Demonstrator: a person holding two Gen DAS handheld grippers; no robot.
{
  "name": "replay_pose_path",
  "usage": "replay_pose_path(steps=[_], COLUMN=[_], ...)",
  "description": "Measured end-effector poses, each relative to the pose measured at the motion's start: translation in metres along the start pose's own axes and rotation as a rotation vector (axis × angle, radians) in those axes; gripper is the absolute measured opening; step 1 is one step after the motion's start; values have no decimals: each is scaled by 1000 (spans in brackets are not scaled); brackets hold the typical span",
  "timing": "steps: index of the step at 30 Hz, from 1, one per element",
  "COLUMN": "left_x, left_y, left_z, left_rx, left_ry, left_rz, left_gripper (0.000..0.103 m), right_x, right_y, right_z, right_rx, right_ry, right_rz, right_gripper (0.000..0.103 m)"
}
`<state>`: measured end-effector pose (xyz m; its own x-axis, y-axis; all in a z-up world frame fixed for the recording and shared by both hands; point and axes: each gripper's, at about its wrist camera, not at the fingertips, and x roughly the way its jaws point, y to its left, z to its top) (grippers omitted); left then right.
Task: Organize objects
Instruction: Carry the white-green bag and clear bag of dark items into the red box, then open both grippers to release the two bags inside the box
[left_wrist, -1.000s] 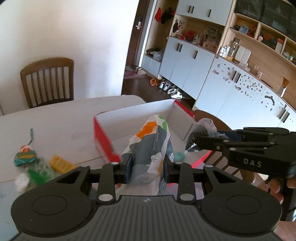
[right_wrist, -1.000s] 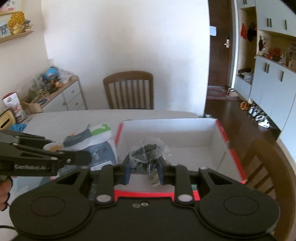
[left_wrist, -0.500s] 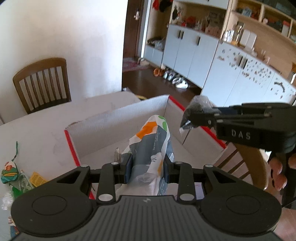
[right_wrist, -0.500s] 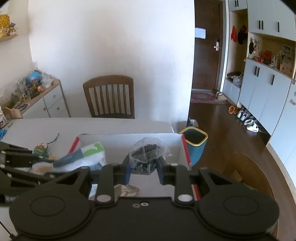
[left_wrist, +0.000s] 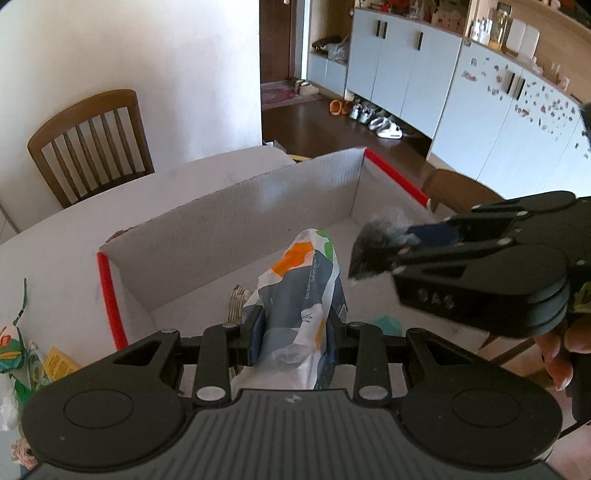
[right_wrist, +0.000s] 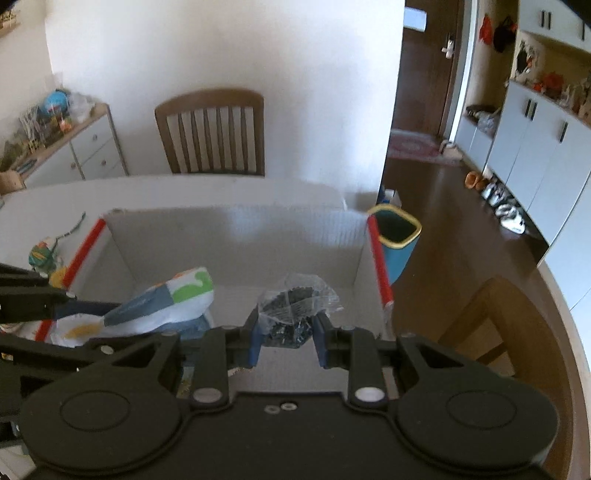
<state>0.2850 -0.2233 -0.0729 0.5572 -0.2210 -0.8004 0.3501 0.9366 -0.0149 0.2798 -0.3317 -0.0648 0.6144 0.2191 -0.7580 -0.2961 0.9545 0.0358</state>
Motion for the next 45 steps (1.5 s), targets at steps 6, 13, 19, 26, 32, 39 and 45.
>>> replay_pose_path(steps=[6, 13, 19, 26, 32, 39, 45], left_x=[16, 25, 27, 19, 5, -18, -41], left_y=[3, 9, 12, 15, 19, 29, 38], left_z=[-4, -7, -7, -13, -18, -24, -28], left_rx=[-3, -25, -54, -59, -74, -104, -129], left_ry=[48, 80, 87, 70, 38, -5, -45], left_rz=[23, 5, -21, -34, -47, -49, -62], left_gripper=[32, 32, 38, 53, 53, 53, 53], right_x=[26, 38, 37, 26, 11, -10, -33], right_y=[-3, 0, -2, -6, -9, -8, -1], right_z=[-3, -10, -19, -20, -20, -15, -14], right_rx=[-15, -33, -45, -42, -43, -38, -34], right_ry=[114, 173, 181, 150, 123, 78, 34], right_rz=[33, 60, 64, 77, 74, 64, 79], right_gripper=[27, 27, 31, 37, 45, 54, 63])
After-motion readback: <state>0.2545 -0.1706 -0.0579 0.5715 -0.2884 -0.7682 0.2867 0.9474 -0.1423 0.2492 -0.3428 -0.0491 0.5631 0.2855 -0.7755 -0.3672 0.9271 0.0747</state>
